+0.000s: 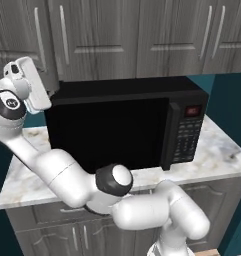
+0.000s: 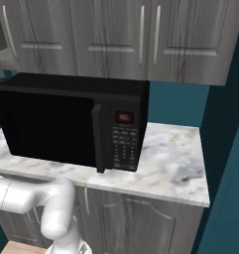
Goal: Close all open cabinet doors.
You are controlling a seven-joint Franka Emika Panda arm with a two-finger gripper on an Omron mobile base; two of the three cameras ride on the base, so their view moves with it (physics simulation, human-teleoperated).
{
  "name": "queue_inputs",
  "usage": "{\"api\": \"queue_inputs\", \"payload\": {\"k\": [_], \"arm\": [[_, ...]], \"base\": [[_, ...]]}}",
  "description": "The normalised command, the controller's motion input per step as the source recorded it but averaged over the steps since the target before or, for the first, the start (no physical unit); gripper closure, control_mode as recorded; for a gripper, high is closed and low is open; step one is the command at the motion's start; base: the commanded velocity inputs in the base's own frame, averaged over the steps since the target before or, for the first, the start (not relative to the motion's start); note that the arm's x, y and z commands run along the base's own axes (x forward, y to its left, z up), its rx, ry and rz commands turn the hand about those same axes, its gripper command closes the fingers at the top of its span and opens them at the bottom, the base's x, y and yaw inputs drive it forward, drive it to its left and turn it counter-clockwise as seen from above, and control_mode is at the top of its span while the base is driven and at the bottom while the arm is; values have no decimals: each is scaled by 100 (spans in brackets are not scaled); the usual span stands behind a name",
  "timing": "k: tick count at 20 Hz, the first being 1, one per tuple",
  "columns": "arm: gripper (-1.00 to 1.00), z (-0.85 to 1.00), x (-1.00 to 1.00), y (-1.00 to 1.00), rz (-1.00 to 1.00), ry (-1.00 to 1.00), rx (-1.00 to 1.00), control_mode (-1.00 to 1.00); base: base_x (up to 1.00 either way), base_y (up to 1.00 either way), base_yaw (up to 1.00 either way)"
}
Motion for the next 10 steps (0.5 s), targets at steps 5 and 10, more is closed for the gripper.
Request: {"api": "queue_inputs", "payload": {"k": [5, 10], "arm": [[-100, 0, 44, -97, 0, 3, 12, -100], [-100, 0, 68, -92, 0, 9, 13, -100]], "base": [[0, 0, 0], [0, 0, 0]]}}
